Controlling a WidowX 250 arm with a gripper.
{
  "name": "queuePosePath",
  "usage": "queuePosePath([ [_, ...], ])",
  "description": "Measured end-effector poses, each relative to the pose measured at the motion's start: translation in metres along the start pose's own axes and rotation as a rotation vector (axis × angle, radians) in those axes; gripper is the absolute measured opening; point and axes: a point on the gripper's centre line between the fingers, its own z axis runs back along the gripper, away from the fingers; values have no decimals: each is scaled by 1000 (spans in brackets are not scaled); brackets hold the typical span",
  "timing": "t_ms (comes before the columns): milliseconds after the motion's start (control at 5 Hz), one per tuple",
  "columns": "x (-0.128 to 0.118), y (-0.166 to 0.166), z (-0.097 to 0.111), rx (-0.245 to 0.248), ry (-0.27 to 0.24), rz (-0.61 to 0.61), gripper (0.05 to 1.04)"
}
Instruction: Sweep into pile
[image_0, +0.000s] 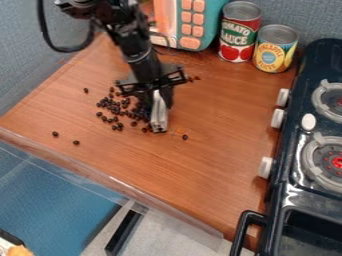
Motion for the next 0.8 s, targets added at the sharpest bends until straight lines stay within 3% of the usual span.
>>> queuePosePath([
  [800,15,85,17,33,-30,132,377],
])
